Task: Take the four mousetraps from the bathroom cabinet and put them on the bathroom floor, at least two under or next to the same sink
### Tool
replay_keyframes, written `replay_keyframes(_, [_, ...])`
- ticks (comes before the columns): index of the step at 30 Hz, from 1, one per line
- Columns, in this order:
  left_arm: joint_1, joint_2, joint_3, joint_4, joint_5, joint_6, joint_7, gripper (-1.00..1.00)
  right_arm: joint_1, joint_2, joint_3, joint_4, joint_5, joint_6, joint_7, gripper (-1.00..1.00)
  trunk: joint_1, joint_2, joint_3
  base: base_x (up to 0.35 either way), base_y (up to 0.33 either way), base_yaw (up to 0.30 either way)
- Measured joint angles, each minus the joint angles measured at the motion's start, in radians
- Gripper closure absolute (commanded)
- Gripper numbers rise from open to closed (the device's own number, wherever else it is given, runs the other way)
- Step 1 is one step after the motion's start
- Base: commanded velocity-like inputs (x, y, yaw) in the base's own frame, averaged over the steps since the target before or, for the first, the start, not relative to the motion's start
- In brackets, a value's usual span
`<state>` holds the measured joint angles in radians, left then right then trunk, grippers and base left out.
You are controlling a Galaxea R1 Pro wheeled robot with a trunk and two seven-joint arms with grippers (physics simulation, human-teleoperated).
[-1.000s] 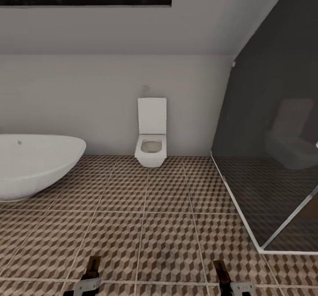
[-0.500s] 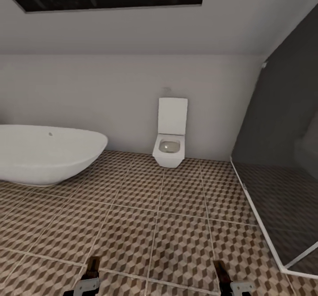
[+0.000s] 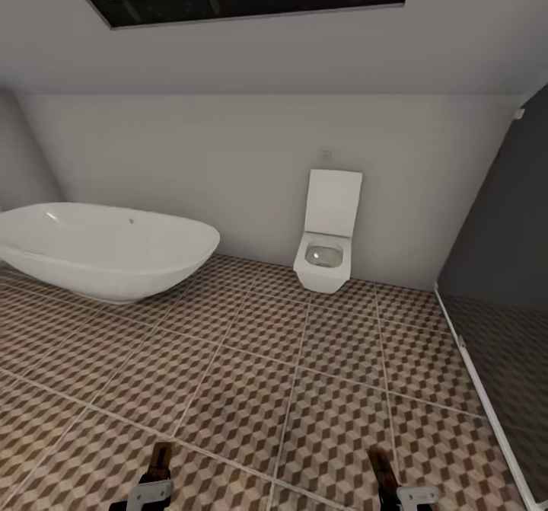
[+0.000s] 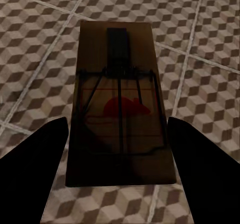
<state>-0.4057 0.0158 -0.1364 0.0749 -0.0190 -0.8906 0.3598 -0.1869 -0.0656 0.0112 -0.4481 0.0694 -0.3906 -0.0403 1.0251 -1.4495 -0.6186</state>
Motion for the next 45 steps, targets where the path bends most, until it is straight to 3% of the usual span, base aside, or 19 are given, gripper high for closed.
replay_keyframes(45, [0.000, 0.000, 0.000, 0.000, 0.000, 0.001, 0.000, 1.00, 0.000, 0.000, 0.000, 0.000, 0.000, 0.000, 0.000, 1.00, 0.000, 0.000, 0.000, 0.000, 0.000, 0.288])
